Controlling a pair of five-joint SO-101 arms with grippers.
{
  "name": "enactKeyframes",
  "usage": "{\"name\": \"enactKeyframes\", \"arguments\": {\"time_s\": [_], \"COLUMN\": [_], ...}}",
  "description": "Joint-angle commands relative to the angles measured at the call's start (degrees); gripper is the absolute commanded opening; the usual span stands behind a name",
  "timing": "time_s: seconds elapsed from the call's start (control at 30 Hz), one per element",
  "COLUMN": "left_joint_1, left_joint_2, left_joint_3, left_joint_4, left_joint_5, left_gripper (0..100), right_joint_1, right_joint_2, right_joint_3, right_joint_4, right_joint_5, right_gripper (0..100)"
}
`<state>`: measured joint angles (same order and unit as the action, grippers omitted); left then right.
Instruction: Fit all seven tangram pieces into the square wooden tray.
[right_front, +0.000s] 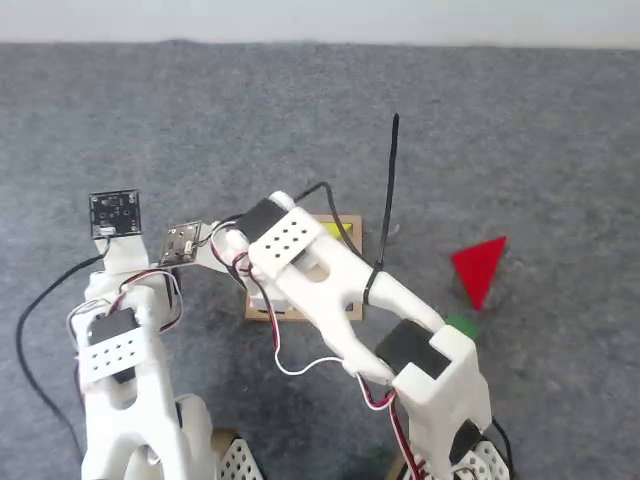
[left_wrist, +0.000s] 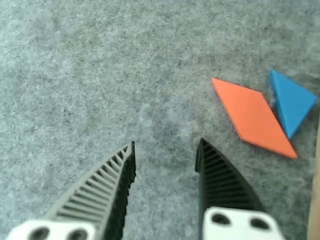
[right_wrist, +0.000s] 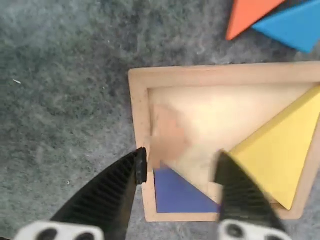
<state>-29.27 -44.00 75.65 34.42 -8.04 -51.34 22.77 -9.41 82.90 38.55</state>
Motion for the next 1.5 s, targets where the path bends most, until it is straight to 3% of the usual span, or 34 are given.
{"name": "enactKeyframes", "arguments": {"time_s": [0.0, 0.17, 0.27, 0.47, 0.53, 0.93, 1.47], "left_joint_1": [-0.26, -0.26, -0.26, -0.26, -0.26, -0.26, -0.26], "left_joint_2": [-1.85, -1.85, -1.85, -1.85, -1.85, -1.85, -1.85], "left_joint_3": [-0.75, -0.75, -0.75, -0.75, -0.75, -0.75, -0.75], "left_joint_4": [-1.49, -1.49, -1.49, -1.49, -1.49, -1.49, -1.49], "left_joint_5": [-0.7, -0.7, -0.7, -0.7, -0.7, -0.7, -0.7], "left_gripper": [18, 18, 18, 18, 18, 18, 18], "right_joint_1": [-0.84, -0.48, 2.07, 8.84, 9.63, 9.8, 6.9], "right_joint_2": [-1.27, -1.36, -1.36, -0.57, 0.57, 7.87, 7.43], "right_joint_3": [-3.34, -5.98, -13.1, -20.31, -17.67, -2.99, -3.69], "right_joint_4": [-0.57, 2.51, 6.81, 11.21, 10.24, -3.65, -1.89], "right_joint_5": [-1.23, -1.85, -7.74, -21.98, -25.05, -26.11, -27.08], "right_gripper": [41.3, 44.1, 41.0, 10.6, 5.5, 7.2, 7.3]}}
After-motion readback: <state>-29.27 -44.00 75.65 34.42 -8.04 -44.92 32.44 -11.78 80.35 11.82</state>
